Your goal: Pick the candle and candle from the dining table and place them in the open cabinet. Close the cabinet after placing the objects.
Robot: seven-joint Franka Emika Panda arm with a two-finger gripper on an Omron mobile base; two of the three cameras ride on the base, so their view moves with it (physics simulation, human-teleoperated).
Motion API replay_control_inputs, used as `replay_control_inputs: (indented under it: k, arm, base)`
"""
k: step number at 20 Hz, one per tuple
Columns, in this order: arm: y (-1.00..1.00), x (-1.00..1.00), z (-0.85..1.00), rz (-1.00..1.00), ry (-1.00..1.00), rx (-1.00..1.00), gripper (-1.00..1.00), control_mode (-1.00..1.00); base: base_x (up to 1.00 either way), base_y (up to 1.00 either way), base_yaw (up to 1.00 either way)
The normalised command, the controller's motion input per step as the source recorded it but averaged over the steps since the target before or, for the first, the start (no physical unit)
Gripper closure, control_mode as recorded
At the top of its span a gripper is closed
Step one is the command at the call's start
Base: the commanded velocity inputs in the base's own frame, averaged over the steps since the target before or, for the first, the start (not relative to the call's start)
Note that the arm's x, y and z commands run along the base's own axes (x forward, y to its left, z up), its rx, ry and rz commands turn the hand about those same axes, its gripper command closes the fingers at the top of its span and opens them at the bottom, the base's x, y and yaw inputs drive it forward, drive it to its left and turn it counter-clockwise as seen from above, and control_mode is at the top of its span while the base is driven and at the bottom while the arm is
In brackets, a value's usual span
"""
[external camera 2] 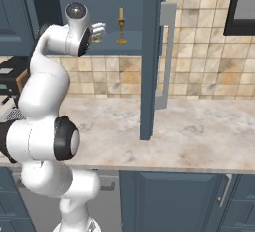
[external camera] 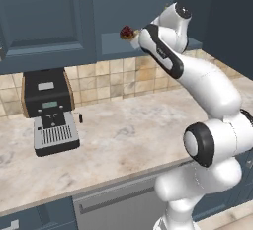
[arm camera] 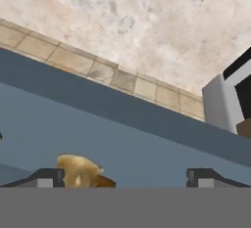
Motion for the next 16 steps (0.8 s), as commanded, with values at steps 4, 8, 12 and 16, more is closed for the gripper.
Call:
replay_control_inputs:
  k: [4,8,12,16]
  arm:
    - [0.0,-0.89,0.0,0.03,-0.1,0.0,-1.0,-1.0]
    - [0.0,-0.74,0.0,0.0,-0.07,0.0,-1.0,-1.0]
    - [0.0,-0.61,0.0,0.0,-0.04,0.0,-1.0,-1.0]
    - [0.0,-0.41,0.0,0.0,-0.01,0.0,-1.0,-1.0]
  base:
    - [0.0,0.0,0.0]
    - [0.0,0.0,0.0]
    - [0.0,0.0,0.0]
    - [0.0,0.0,0.0]
